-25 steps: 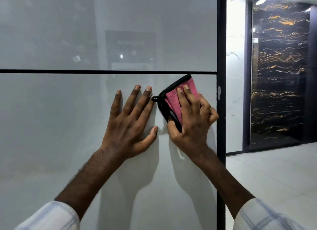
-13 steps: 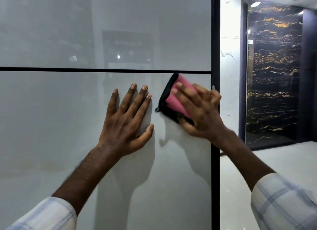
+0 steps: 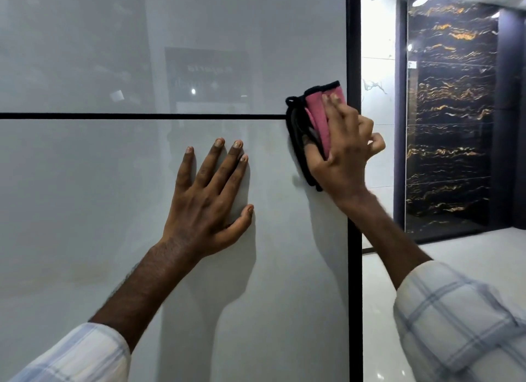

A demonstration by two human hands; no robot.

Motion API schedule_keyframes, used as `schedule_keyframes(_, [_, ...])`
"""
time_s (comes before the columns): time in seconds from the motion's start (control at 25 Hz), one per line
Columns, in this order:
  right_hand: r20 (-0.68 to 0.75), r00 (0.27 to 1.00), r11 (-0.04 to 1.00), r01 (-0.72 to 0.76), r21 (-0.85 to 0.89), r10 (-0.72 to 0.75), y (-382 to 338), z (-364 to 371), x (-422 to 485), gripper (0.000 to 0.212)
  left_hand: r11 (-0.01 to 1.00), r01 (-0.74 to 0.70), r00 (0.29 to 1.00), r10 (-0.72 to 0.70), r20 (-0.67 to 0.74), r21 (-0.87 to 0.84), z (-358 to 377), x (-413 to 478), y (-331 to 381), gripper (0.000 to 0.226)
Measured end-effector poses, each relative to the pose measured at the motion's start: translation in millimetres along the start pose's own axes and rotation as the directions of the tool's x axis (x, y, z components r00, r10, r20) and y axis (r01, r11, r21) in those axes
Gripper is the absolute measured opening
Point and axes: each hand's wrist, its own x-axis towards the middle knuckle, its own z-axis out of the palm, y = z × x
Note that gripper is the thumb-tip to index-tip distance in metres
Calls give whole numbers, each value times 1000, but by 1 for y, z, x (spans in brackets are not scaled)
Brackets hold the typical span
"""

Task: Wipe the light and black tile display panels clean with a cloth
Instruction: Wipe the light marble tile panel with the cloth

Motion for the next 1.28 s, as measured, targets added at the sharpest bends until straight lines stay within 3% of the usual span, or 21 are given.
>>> schedule_keyframes(0.04, [-10,999,999,-53,-3,53,-17,3,-9,78,1000,1,1000,-1,-1,0,0,0,0,79])
schedule_keyframes(0.08, [2,1000,1000,14,-10,-14,-30,6,-24,79,1000,2,1000,-2,-7,0,-1,0,-1,79])
schedule_keyframes(0.12, [33,983,983,183,-18,-182,-34,8,-42,78,1000,3,1000,-3,-14,0,-2,0,-1,78])
schedule_keyframes(0.2, [100,871,873,486,-47,-480,-14,3,-54,70,1000,1,1000,-1,-22,-11,-2,-1,-1,77])
schedule_keyframes(0.24, [95,875,877,479,-37,-475,3,-2,-43,67,1000,-2,1000,2,-27,-19,-1,-1,-2,78])
schedule_keyframes(0.28, [60,938,939,343,-20,-342,14,-4,-31,68,1000,-6,1000,6,-29,-23,0,-1,-2,79])
schedule_keyframes(0.32, [21,995,995,102,16,-102,17,-5,-19,71,1000,-8,999,7,-31,-23,1,-1,-1,79])
schedule_keyframes(0.36, [-11,993,992,-120,51,120,13,-4,-12,74,1000,-3,1000,2,-30,-22,2,-2,0,80])
schedule_keyframes(0.4, [-29,974,973,-223,60,225,3,-2,-16,76,1000,5,1000,-6,-28,-25,2,-3,1,79])
schedule_keyframes(0.48, [-11,989,988,-149,45,149,-18,2,-54,76,999,11,1000,-11,-26,-37,0,-6,1,79])
schedule_keyframes(0.6, [82,969,972,232,34,-234,-15,-5,-129,69,999,-2,1000,2,-2,-49,-2,-4,0,77])
schedule_keyframes(0.68, [89,931,935,354,8,-353,10,-12,-131,66,997,-25,1000,26,10,-71,-2,-17,1,76])
schedule_keyframes(0.76, [40,991,992,125,-2,-125,28,-13,-97,70,995,-47,999,48,8,-93,-4,-43,8,76])
schedule_keyframes(0.84, [-10,988,988,-151,33,151,27,-13,-76,75,994,-42,999,43,8,-104,-4,-73,18,75])
schedule_keyframes(0.92, [-1,989,988,-147,46,147,6,-10,-111,76,996,-13,999,17,35,-92,-1,-97,30,76])
schedule_keyframes(1.04, [147,980,990,123,71,-133,-6,-22,-214,65,996,18,998,-13,62,-83,4,-121,49,77])
schedule_keyframes(1.12, [174,953,969,243,48,-248,18,-31,-230,62,995,-3,997,12,79,-104,6,-141,57,78])
schedule_keyframes(1.16, [144,970,981,191,37,-194,32,-30,-215,63,994,-17,996,26,84,-106,7,-149,59,77])
schedule_keyframes(1.28, [-34,982,980,-186,65,188,47,-22,-155,71,996,-26,996,33,82,-86,7,-157,60,77])
